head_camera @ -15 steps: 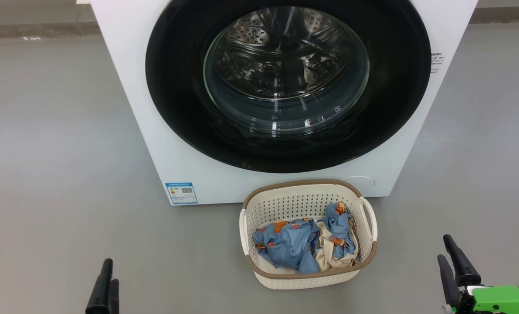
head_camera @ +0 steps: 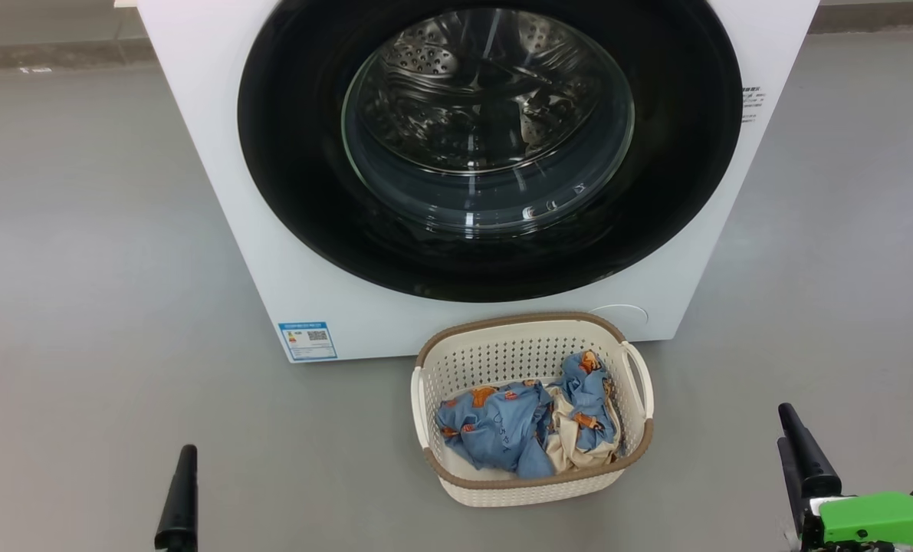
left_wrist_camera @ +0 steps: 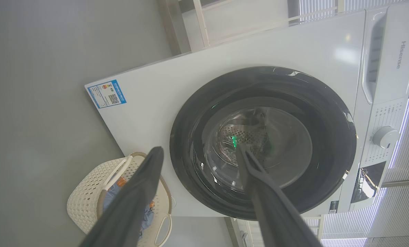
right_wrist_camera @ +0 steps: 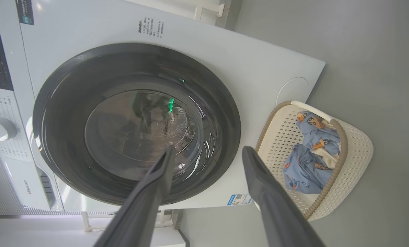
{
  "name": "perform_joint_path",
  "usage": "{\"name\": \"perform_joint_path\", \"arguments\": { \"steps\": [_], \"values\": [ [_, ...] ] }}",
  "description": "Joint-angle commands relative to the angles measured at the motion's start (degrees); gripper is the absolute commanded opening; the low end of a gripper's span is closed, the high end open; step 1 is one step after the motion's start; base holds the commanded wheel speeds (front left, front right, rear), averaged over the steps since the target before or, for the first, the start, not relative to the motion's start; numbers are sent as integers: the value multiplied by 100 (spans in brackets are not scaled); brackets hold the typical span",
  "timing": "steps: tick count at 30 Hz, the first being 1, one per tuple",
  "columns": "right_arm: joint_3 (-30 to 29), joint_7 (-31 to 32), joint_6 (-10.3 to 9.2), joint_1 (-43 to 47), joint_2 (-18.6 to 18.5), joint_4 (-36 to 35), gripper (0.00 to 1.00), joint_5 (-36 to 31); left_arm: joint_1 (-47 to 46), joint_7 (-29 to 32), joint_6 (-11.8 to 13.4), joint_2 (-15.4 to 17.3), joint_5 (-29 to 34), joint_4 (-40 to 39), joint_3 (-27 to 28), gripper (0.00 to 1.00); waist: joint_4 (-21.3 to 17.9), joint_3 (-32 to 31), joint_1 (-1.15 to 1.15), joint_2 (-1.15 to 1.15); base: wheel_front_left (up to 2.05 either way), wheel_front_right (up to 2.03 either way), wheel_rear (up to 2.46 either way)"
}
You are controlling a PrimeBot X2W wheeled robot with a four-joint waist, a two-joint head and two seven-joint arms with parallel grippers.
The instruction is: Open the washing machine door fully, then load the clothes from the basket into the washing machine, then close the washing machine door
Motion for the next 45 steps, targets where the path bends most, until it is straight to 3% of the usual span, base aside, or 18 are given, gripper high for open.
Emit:
{"name": "perform_joint_path", "arguments": {
  "steps": [1, 22, 45],
  "values": [
    [49, -69, 9, -288, -153, -193, 100, -203, -270, -77, -5, 83, 267, -218, 49, 100, -11, -5, 0, 0, 0, 0, 0],
    [517, -406, 15, -414, -489, -307, 100, -1850, -318, -414, -2, 93, 2282, -337, 41, 100, -121, -55, 0, 0, 0, 0, 0],
    [1170, -793, 21, -566, -904, -369, 100, -3583, -419, -802, 188, 143, 4334, -319, 30, 100, -223, -72, 0, 0, 0, 0, 0]
  ]
}}
